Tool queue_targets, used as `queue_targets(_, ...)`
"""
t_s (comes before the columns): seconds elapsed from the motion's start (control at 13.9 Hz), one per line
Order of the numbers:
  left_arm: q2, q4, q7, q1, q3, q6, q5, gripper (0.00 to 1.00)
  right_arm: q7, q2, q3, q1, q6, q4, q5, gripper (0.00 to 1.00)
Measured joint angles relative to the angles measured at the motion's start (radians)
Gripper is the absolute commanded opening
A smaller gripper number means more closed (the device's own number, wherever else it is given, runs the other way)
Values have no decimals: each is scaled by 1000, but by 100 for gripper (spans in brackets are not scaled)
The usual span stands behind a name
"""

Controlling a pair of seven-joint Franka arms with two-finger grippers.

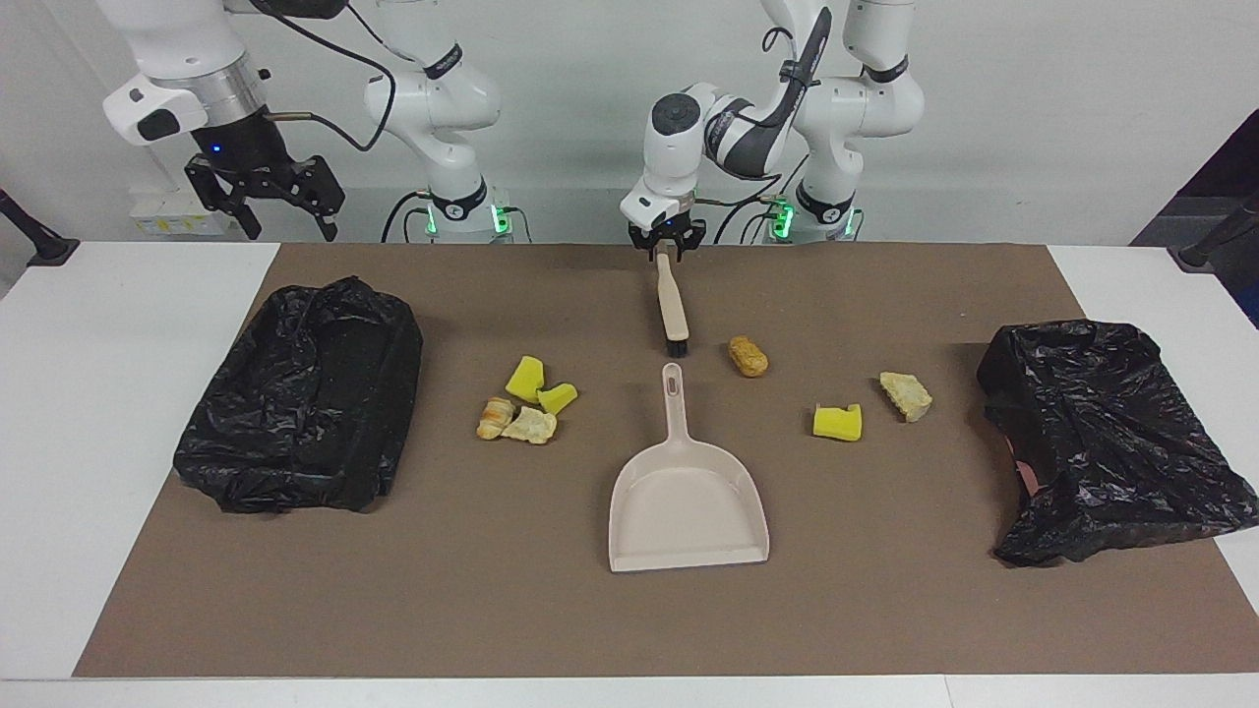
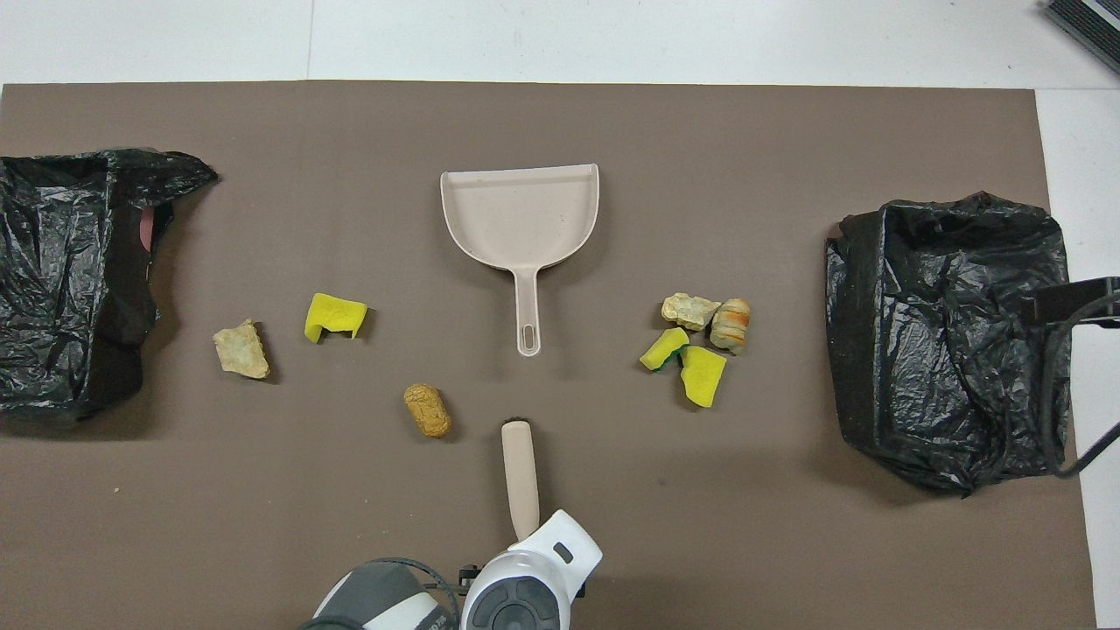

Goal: Sweep and dump trash in bin

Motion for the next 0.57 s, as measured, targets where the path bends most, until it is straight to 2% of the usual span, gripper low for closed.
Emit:
queue_targets(0.29,-1,13,4,0,10,-18,-1,0,-2,0,37,1,0,0,1,100)
queue_targets(0.57,-36,76,90,-1,171,-164,22,0,0,1,127,6,0,-1,30,100)
